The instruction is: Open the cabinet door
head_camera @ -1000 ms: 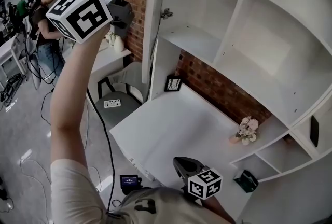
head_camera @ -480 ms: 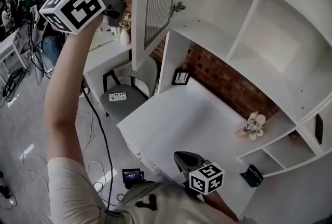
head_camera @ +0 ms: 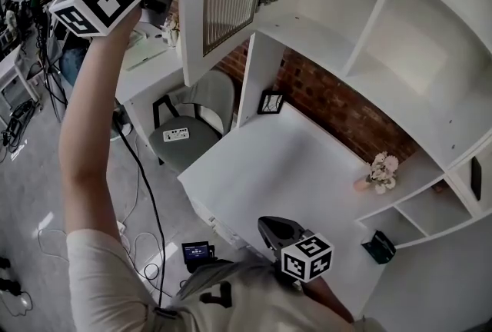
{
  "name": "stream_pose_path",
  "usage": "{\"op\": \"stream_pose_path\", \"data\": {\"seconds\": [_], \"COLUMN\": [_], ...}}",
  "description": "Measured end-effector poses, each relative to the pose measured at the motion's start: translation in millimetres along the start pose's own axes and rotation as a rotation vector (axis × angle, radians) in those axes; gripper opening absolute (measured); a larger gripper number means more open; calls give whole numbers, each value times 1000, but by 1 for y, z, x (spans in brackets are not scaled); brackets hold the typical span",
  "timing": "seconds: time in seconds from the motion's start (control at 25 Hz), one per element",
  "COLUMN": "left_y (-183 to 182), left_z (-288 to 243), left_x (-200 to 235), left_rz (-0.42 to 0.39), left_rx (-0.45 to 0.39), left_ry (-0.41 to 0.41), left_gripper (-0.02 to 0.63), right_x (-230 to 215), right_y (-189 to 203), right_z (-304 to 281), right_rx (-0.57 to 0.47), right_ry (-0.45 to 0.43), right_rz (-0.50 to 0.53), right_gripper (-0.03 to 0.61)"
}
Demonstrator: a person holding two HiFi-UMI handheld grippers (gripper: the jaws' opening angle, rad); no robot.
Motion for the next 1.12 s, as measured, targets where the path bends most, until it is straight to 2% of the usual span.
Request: {"op": "stream_pose_path", "data": {"seconds": [0.24,0.44,0.76,1.12], "left_y": [14,22,29,15], "left_z": [14,25,47,62], "left_x": [20,27,47,36], "left_rz": [-7,-46,-33,-85], "left_rx": [41,71,90,118], "left_ry": [-33,-54,-124,-78], "left_gripper": [17,17,17,18], "right_x": [7,13,18,32], "right_y": [5,8,10,6], "right_z": [-2,-5,-8,-12], "right_rx": [13,26,38,33], "right_ry": [6,12,13,-5], "right_rz": [-6,-16,-19,11], "right_gripper": [23,23,23,22]}}
Point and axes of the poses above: the fingertips, and each gripper's own axes: z backward along the fingers, x to its left, y out of its underside, the point moved 6 cm from there along z, backward along the fingers, and after that the axes turned 13 degrees about -x, right-handed, at the moved point
